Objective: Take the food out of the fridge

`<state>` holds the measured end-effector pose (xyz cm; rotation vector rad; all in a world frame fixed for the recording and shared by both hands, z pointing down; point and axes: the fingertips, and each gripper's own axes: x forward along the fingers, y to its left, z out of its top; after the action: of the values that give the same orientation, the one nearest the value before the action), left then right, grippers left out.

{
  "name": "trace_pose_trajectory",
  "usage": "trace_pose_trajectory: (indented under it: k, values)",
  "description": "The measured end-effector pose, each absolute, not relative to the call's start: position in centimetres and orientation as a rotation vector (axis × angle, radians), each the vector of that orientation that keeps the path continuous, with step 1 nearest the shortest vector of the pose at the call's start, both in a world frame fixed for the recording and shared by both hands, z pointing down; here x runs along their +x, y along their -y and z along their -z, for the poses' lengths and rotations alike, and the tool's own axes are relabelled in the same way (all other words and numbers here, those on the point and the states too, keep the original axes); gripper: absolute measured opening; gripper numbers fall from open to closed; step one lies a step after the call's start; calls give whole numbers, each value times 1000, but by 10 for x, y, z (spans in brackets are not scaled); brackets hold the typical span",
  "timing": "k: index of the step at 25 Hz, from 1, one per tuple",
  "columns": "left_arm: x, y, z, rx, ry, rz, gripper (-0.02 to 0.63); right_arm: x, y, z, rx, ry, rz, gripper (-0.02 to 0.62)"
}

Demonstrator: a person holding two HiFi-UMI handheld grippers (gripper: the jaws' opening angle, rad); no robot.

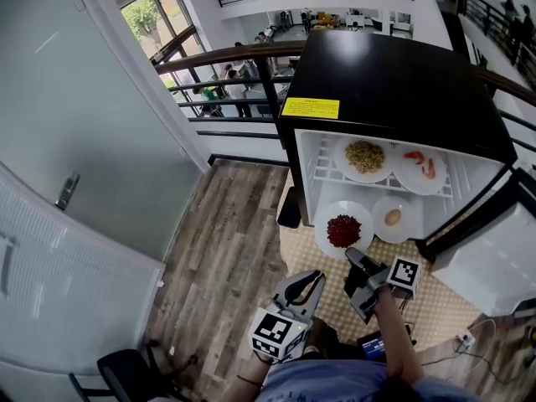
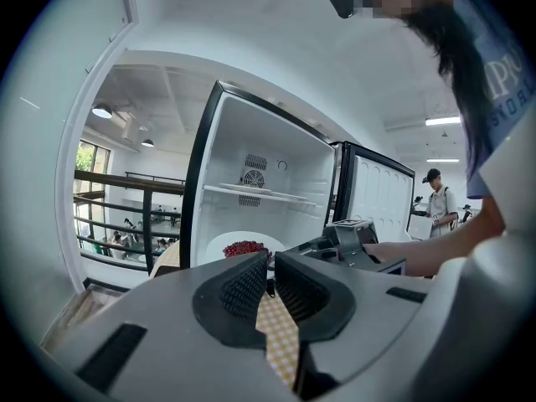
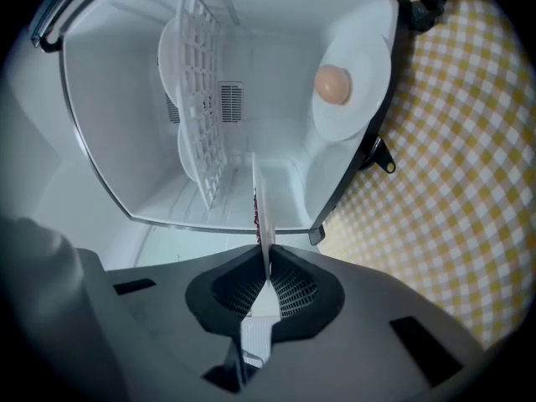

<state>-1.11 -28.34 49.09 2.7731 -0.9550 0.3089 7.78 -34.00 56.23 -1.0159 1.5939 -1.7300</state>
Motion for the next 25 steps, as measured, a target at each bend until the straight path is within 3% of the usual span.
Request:
trace_pose_trajectory:
  k: [25]
  values:
    - [-72, 198, -466, 2771, 966, -221, 32, 21, 214, -498, -955, -1670, 1661, 26]
